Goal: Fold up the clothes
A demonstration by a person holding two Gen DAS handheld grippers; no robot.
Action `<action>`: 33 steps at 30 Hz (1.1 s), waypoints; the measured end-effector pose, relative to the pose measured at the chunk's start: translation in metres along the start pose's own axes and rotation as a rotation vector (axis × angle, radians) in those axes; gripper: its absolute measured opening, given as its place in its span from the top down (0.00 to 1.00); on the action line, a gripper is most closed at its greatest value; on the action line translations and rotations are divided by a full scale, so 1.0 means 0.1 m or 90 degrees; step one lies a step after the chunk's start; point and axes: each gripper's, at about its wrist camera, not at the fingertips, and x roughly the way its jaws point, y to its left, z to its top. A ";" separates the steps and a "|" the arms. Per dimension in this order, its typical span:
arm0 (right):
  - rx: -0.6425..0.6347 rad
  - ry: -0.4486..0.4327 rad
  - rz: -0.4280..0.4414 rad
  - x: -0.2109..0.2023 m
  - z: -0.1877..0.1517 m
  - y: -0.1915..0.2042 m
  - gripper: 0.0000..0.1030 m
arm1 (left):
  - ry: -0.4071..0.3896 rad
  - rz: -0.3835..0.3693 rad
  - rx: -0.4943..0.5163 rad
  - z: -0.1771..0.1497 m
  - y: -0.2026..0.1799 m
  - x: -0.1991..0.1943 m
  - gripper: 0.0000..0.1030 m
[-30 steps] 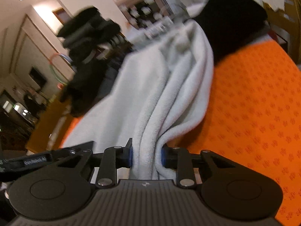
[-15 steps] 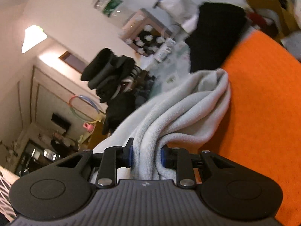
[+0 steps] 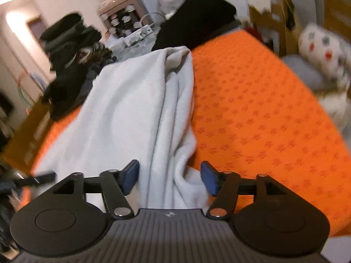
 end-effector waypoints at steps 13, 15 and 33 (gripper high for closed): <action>-0.105 -0.024 -0.043 -0.52 0.48 0.30 0.06 | -0.068 0.002 0.016 0.37 0.01 -0.39 0.09; -0.110 -0.034 -0.029 -0.52 0.66 0.33 0.02 | -0.079 0.003 0.015 0.50 0.01 -0.34 0.07; -0.068 0.000 0.053 0.90 1.97 0.10 0.09 | -0.123 0.119 0.075 1.59 -0.17 0.86 0.00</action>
